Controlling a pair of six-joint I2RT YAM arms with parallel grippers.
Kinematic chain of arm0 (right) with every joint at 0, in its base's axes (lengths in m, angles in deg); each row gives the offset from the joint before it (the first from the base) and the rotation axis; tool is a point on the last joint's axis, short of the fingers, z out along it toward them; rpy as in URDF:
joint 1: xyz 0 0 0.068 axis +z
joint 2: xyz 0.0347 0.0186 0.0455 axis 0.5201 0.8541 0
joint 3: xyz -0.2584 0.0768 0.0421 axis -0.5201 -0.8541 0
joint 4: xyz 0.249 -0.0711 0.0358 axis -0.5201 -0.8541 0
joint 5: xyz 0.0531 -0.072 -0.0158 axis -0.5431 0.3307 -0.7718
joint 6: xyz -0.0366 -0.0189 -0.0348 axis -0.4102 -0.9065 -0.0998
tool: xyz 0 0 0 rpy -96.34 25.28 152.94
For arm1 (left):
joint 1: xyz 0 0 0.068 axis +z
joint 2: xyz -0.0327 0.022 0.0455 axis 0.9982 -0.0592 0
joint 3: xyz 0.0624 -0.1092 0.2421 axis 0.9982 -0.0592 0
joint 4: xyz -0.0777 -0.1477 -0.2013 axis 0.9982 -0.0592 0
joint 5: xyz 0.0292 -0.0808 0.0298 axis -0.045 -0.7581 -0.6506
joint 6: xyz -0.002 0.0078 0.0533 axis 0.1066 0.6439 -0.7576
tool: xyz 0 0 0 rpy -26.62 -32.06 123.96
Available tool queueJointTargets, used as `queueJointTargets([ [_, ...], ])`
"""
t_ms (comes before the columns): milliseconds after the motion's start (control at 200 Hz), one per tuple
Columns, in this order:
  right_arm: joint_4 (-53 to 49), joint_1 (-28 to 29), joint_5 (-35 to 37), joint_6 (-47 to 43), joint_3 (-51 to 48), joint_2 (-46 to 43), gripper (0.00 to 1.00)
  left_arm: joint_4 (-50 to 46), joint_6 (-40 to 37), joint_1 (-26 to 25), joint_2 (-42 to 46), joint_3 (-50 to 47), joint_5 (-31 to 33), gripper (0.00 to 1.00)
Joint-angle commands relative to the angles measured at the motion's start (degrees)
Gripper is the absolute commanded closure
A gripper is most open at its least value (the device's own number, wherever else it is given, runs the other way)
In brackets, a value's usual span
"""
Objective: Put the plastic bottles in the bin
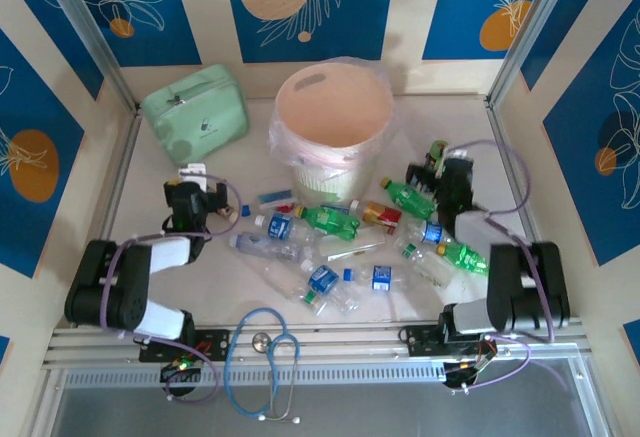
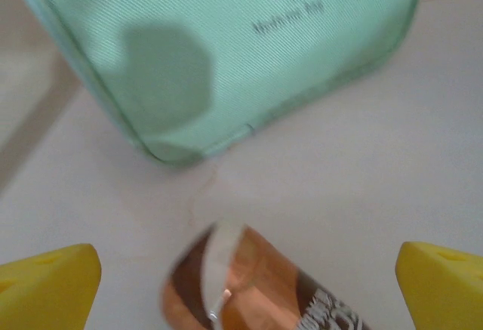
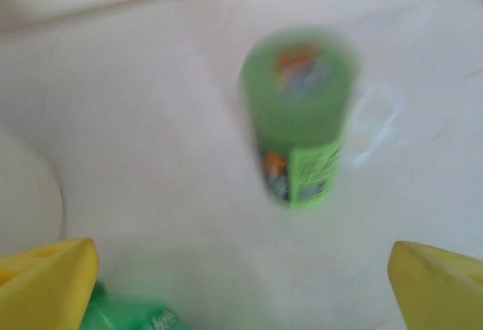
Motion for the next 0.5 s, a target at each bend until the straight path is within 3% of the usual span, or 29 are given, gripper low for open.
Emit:
queueJointTargets([
  [0, -31.7, -2.7, 10.7, 17.4, 14.5, -9.4, 0.01, -21.6, 11.4, -1.2, 11.4, 10.0, 8.4, 0.0],
  [60, -38.6, -3.9, 10.1, 26.0, 15.8, -12.1, 0.01, -35.3, 22.0, -1.2, 16.2, 15.1, 6.5, 0.0],
  [140, -41.2, -7.9, -3.9, 28.5, 14.8, -15.4, 0.01, -44.3, 30.3, -2.3, 20.0, 18.0, 0.6, 0.0],
  [175, -43.2, -7.6, -6.5, 28.0, 15.2, -15.7, 0.01, -46.6, 32.4, -3.9, 21.4, 18.3, -0.8, 0.0],
  [245, -52.9, -3.2, -3.3, 28.1, 19.7, -13.8, 0.01, -51.6, 33.4, -7.8, 22.9, 19.9, -2.7, 0.0],
  [375, -70.8, 7.7, 9.9, 29.9, 30.2, -8.9, 0.01, -59.3, 33.0, -17.4, 23.7, 23.2, -2.6, 0.01],
  [430, -72.9, 8.3, 12.5, 30.8, 29.5, -8.9, 0.01, -61.6, 33.3, -20.8, 23.0, 24.2, -2.8, 0.01],
  [495, -74.7, 6.7, 10.7, 32.1, 28.4, -10.0, 0.01, -63.9, 33.9, -23.4, 21.9, 25.4, -1.8, 0.01],
])
